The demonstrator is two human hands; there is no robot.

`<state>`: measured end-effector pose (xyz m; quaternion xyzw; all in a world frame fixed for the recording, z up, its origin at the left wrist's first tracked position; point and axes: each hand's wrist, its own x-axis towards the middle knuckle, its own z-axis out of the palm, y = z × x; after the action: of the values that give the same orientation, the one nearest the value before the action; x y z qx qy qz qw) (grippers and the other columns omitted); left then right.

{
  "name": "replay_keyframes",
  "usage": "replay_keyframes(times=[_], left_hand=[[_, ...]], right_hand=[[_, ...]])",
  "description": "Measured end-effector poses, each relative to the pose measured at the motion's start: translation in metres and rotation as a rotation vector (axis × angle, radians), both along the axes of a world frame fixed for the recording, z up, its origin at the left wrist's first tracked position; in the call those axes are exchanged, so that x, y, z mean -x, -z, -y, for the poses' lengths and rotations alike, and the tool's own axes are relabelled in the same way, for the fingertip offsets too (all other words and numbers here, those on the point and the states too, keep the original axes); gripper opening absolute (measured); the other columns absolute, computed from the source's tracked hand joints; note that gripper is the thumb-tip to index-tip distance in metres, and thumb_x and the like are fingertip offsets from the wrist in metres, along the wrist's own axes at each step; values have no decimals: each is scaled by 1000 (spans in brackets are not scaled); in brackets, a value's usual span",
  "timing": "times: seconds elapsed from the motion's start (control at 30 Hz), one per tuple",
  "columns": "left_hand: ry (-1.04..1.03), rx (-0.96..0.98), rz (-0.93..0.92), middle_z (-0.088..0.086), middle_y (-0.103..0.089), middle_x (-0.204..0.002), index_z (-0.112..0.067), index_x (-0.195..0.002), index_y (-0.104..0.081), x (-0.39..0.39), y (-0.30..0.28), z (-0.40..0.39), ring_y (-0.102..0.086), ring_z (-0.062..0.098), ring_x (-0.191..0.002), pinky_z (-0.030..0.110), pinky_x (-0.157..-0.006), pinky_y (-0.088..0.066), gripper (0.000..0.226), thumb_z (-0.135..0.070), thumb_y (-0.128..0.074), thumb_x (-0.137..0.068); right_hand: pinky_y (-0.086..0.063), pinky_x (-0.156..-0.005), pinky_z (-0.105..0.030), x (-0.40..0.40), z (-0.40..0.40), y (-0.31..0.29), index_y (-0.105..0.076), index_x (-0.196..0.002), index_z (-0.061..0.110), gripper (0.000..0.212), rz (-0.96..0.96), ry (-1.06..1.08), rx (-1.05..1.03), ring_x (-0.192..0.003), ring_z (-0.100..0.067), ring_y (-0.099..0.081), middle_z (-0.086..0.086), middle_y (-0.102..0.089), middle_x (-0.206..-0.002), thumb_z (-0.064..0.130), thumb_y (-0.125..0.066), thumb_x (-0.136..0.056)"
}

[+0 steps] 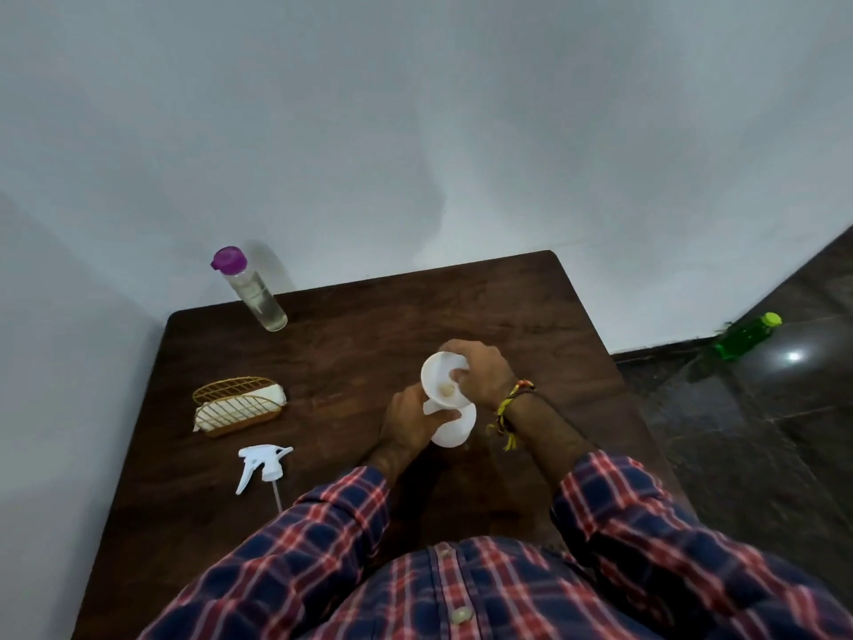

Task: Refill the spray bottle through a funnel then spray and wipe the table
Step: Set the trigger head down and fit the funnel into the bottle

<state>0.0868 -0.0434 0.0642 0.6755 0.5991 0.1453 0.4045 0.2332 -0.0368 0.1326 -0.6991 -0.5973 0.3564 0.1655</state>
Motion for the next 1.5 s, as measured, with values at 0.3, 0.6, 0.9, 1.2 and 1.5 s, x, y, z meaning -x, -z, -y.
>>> replay_keyframes(times=[0.3, 0.6, 0.9, 1.2, 1.5], left_hand=[[-38, -55, 1, 8, -70, -116, -10, -117, -67, 2, -2, 0, -65, 24, -108, 23, -84, -46, 54, -36, -84, -72], [-2, -148, -102, 12, -69, -113, -6, -117, -63, 9, 2, 8, -63, 28, -108, 22, -85, -38, 37, -30, -68, -89], [102, -59, -156, 6, -58, -134, -12, -134, -50, 19, -9, 6, -52, 23, -125, 28, -102, -37, 65, -39, -76, -81], [-148, -160, -54, 2, -54, -141, -22, -145, -42, 109, -5, 14, -52, 21, -128, 37, -105, -43, 73, -45, -72, -82], [-687, -118, -222, 18, -60, -129, -10, -135, -49, 239, 5, 10, -54, 36, -121, 43, -97, -43, 48, -33, -59, -94]], right_hand=[[-45, -104, -49, 6, 0, -23, -32, -149, 23, 77, 155, -224, -66, -132, -31, -44, -8, -43, -146, 37, -69, -83], [-50, -93, -45, 22, 8, -8, -46, -135, 27, 80, 329, -439, -96, -118, -29, -49, -1, -47, -133, 36, -85, -65], [-21, -116, -62, 35, 14, -22, -24, -150, 33, 103, 431, -444, -36, -148, -36, -14, -7, -22, -160, 42, -84, -67], [-27, -118, -44, 77, 18, -57, -34, -148, 26, 86, 237, -321, -287, -148, -26, -18, -8, -31, -156, 37, -79, -76], [-40, -110, -37, 151, -2, -40, -50, -137, 17, 65, 102, -267, -292, -132, -21, -45, -5, -51, -140, 31, -77, -80]])
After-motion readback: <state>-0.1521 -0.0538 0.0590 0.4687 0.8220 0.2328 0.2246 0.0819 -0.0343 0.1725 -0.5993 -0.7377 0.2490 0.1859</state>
